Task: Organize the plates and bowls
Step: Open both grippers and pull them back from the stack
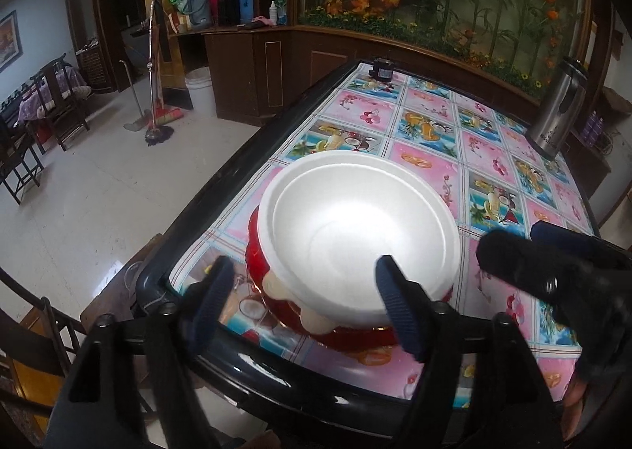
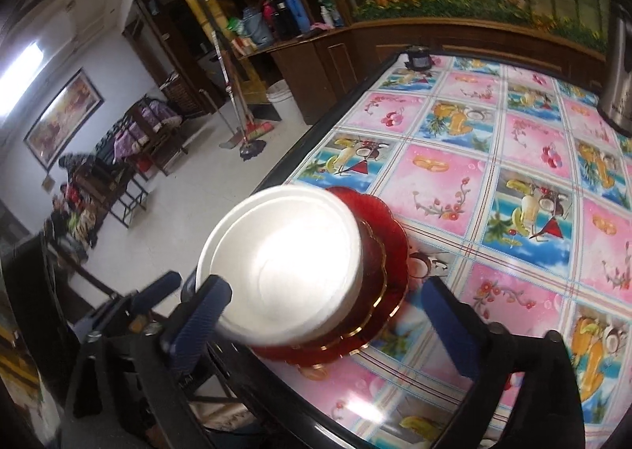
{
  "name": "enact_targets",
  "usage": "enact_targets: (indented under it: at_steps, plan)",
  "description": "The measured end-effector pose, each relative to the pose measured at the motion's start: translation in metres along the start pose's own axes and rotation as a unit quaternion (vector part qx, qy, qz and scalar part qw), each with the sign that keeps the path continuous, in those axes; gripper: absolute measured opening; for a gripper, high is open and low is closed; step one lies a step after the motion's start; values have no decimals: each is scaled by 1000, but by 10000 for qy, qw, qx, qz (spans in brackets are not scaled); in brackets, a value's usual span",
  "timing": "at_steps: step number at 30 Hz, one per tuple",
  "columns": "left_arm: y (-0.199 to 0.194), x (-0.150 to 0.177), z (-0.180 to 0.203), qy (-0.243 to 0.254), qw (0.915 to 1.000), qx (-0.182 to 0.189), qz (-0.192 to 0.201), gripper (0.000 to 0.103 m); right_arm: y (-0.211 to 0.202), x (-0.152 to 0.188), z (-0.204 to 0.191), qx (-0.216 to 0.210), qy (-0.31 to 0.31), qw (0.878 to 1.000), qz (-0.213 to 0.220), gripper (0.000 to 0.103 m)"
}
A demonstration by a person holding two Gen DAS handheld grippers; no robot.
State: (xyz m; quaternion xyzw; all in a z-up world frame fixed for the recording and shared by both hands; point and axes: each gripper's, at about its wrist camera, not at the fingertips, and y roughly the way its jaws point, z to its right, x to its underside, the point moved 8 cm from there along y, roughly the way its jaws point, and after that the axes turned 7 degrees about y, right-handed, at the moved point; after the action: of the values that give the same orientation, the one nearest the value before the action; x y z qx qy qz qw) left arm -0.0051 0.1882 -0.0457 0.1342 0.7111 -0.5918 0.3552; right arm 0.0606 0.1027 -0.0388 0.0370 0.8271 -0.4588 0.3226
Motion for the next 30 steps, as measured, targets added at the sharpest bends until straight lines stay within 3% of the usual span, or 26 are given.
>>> enact_targets:
  at_steps: [5,12,16,17,20,30]
  plan:
    - [-10,12,5,-105,9999,78,76,83,-22,20,4,240,-688,9971,214,103]
    - [-10,19,19,117,9999,76,10,85,-28,33,26,278,-769,9964,215,103]
    - [-15,19,17,70,9998,173,106,91,-24,40,33,347,-851,9956,163,103]
    - [-17,19,18,52,9996,222,135,97,-23,40,33,342,-856,9956,149,103]
    - [-18,18,14,-4,9997,165,186,103,-22,41,27,243,-959,9950,147,103]
    - [-8,19,11,7,9996,264,122,103,-23,39,5,156,-1402,9897,235,103]
